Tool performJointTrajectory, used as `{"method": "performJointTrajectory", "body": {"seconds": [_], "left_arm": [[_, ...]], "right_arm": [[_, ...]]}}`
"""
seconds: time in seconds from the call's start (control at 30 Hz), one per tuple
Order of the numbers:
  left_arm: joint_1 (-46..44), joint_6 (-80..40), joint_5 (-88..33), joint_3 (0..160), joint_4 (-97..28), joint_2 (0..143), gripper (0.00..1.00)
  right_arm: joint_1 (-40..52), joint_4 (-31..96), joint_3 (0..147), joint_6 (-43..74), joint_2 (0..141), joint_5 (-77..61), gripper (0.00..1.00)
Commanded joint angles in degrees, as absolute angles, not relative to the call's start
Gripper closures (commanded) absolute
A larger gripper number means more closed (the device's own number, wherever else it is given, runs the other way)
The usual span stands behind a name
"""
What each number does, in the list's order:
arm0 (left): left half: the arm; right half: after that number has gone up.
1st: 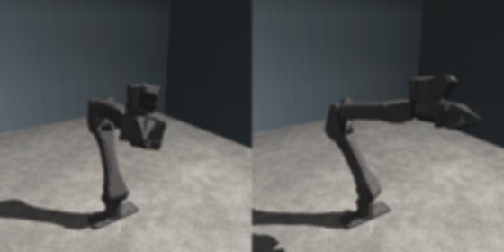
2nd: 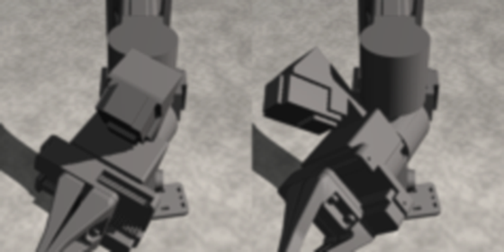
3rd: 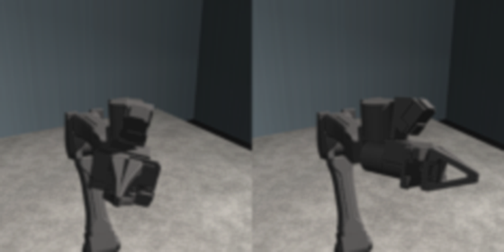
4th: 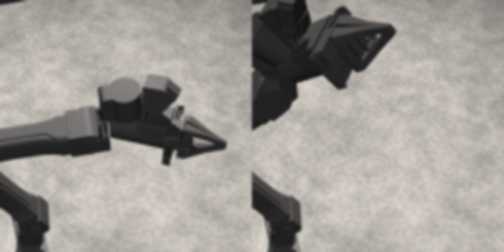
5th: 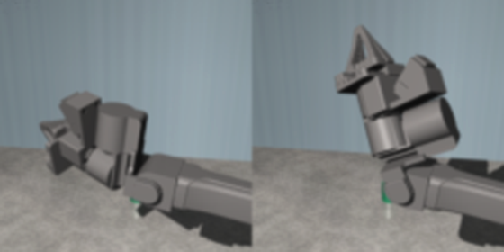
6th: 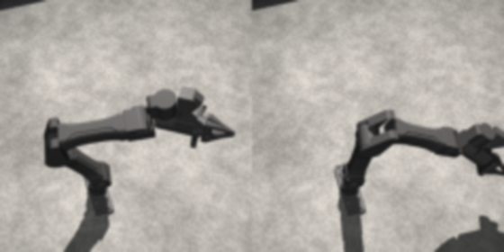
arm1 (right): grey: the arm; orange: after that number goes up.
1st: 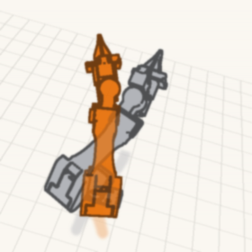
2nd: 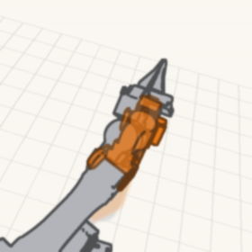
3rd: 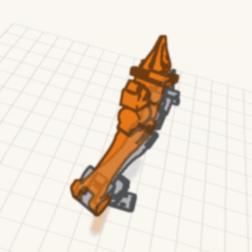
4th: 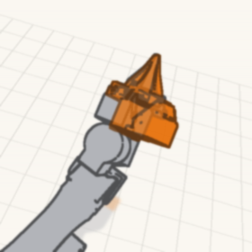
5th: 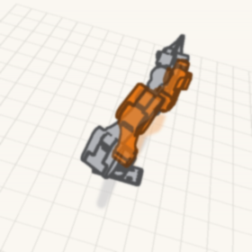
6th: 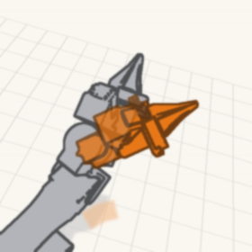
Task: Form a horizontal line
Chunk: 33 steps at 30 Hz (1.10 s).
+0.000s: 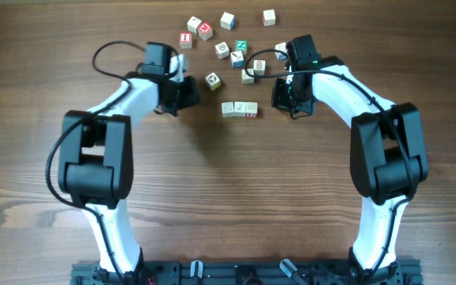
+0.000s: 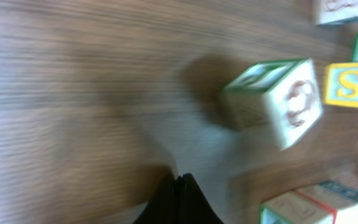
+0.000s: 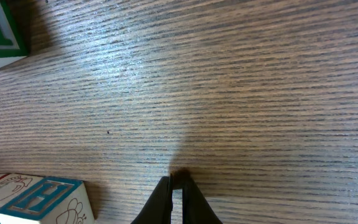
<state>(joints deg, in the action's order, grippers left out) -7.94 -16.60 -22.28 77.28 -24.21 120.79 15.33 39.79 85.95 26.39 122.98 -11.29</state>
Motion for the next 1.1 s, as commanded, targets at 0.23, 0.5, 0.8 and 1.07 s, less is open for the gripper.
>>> {"method": "performJointTrajectory", "body": {"seconds": [0.23, 0.5, 0.8, 1.07], "left_arm": [[-11.86, -16.69, -22.90, 77.65, -29.85, 121.19, 0.96], [-13.45, -16.75, -22.90, 77.65, -27.75, 121.19, 0.96], [-13.45, -16.99, -22.92, 77.65, -25.43, 121.19, 0.96], [-14.00, -17.15, -22.92, 77.65, -24.43, 121.19, 0.96]], "right_arm": [[15.57, 40.12, 85.38, 27.16, 120.97, -10.48, 0.92], [15.57, 40.53, 85.36, 27.14, 120.97, -10.52, 0.92], [15.57, 40.49, 85.36, 27.14, 120.97, -12.47, 0.92], [15.57, 39.33, 85.36, 26.94, 120.97, -15.51, 0.92]]}}
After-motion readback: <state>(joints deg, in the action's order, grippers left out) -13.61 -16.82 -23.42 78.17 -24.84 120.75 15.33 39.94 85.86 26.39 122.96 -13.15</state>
